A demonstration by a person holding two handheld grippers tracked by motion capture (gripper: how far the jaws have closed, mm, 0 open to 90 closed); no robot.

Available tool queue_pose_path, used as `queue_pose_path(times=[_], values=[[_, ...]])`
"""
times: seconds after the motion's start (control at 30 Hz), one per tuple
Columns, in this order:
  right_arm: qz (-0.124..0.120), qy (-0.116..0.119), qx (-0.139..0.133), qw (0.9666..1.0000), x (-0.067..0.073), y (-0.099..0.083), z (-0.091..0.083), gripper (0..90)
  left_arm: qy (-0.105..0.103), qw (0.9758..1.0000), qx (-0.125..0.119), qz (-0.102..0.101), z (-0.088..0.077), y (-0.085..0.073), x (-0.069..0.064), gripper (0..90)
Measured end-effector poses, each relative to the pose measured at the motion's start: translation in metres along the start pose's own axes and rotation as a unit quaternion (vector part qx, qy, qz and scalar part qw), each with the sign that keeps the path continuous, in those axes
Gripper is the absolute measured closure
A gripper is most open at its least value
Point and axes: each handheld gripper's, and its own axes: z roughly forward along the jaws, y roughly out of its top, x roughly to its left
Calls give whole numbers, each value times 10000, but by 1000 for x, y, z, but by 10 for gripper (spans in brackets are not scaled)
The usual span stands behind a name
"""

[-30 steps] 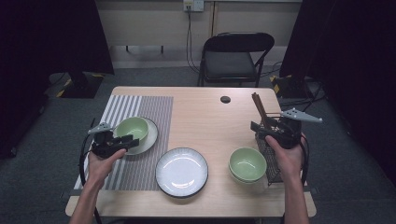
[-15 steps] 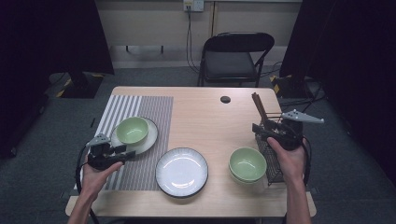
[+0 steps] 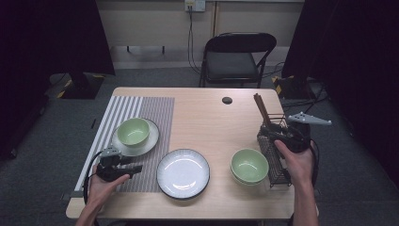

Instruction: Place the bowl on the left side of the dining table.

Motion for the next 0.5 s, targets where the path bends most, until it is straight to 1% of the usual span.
queue_pose_path(times=[0.03,0.07,0.1,0.13,0.2,0.23,0.27,0.3,0.37,0.4,0.47,0.5], values=[[-15,-4,16,10000,-1,-2,-1,576,-28,10000,-44,30,1,-3,0,306],[-5,-38,37,10000,-2,-3,-2,587,48,9999,-12,87,2,-5,-1,307],[-25,-77,65,9999,-3,-4,-3,596,135,9997,45,198,2,-6,-1,301],[-23,-90,65,9999,-4,-5,-4,606,157,9996,71,235,3,-7,-1,280],[3,-69,49,10000,-6,-6,-6,629,212,9994,66,270,4,-8,-1,273],[-10,-68,65,10000,-6,-7,-6,635,262,9992,57,289,4,-9,-2,268],[-4,-68,91,9999,-7,-8,-6,641,345,9988,63,356,5,-10,-2,268],[11,-57,133,9999,-8,-9,-5,650,369,9984,103,409,6,-11,-2,269],[-9,-94,199,9998,-9,-10,-3,663,382,9983,172,395,9,-14,-1,258],[6,-111,205,9997,-10,-11,-2,673,422,9976,269,472,10,-15,0,249],[37,-117,231,9997,-11,-11,-2,690,452,9977,184,477,11,-17,0,252],[32,-131,227,9997,-11,-11,-2,694,466,9974,162,522,11,-18,1,253]])
